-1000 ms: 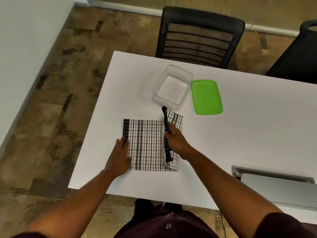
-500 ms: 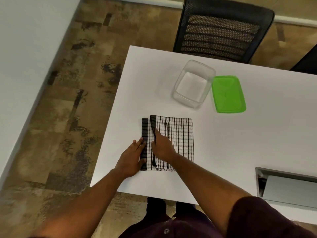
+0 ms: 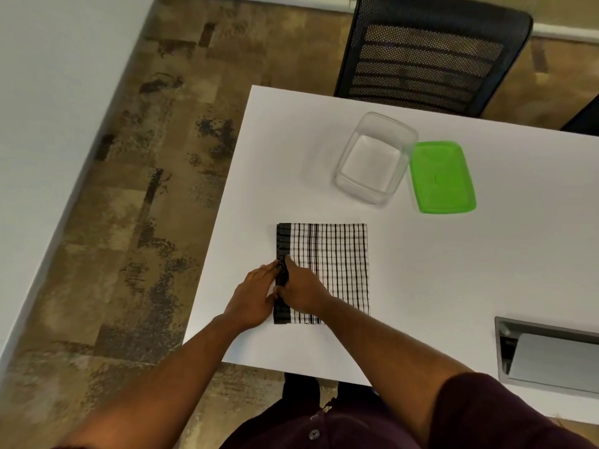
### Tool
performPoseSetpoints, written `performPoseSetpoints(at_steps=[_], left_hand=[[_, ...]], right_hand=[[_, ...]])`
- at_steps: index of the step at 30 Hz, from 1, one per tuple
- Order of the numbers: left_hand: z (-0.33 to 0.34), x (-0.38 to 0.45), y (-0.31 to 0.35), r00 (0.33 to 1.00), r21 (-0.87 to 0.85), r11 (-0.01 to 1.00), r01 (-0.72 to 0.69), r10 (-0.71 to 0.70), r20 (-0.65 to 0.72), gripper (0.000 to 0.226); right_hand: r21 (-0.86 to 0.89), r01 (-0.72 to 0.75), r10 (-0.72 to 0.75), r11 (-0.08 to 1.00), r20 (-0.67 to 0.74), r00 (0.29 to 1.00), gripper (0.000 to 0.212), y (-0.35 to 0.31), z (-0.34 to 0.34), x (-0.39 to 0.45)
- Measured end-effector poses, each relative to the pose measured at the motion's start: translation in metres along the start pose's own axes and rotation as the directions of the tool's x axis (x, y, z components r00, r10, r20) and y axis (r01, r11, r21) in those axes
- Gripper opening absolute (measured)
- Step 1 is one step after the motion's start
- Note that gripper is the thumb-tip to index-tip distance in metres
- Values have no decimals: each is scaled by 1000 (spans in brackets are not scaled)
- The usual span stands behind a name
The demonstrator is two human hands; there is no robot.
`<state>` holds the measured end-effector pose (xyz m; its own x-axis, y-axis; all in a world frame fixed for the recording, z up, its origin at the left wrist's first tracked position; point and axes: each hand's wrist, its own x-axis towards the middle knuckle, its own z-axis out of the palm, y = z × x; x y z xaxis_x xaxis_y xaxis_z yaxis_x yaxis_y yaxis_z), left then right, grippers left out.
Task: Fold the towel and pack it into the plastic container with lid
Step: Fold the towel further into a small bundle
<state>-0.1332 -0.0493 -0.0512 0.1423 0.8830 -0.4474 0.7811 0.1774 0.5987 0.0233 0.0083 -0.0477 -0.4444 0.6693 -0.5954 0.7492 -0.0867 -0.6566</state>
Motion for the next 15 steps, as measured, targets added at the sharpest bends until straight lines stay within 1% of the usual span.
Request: performPoseSetpoints(at_steps=[1,2,4,6,7,8,9,11,12,13,15], left_hand=[[-1,1,0,1000,-58,998,23,-24,-18,60],[-1,2,-2,997,-106,993,48,-54,-50,55],[0,4,-4,977,-143,983,117,-140,-160,38],[0,6,-1,929,-191,954,230,-273,-249,21],[1,8,1,910,-214,936,279,-328,-252,24],[3,8,3,899,-223,923,315,-365,-242,31],[5,9,5,891,-226,912,343,-392,-228,36],[10,10,7,879,-250,888,386,-436,-193,36],[12,10,7,872,-260,876,407,-457,-174,33],[14,9,7,867,-258,870,421,-469,-166,30],[16,6,6,875,-219,885,410,-449,-179,28]], right_hand=[[-8,14,-14,1000,25,1000,87,-1,1,-1],[-22,32,-31,999,35,999,83,-1,2,-2],[-44,53,-53,998,4,999,65,0,1,-7],[10,20,-19,1000,-54,998,41,4,-3,-11],[31,-8,11,999,-99,995,33,6,-6,-14],[13,-29,30,1000,-167,986,29,10,-9,-17],[-53,-36,21,998,-254,967,27,16,-13,-20],[-270,-22,-91,963,-400,912,29,32,-21,-24],[-372,-14,-156,928,-423,893,34,43,-25,-25],[-445,-16,-186,895,-406,895,43,54,-29,-27],[-536,-34,-149,844,-294,944,66,78,-34,-35]])
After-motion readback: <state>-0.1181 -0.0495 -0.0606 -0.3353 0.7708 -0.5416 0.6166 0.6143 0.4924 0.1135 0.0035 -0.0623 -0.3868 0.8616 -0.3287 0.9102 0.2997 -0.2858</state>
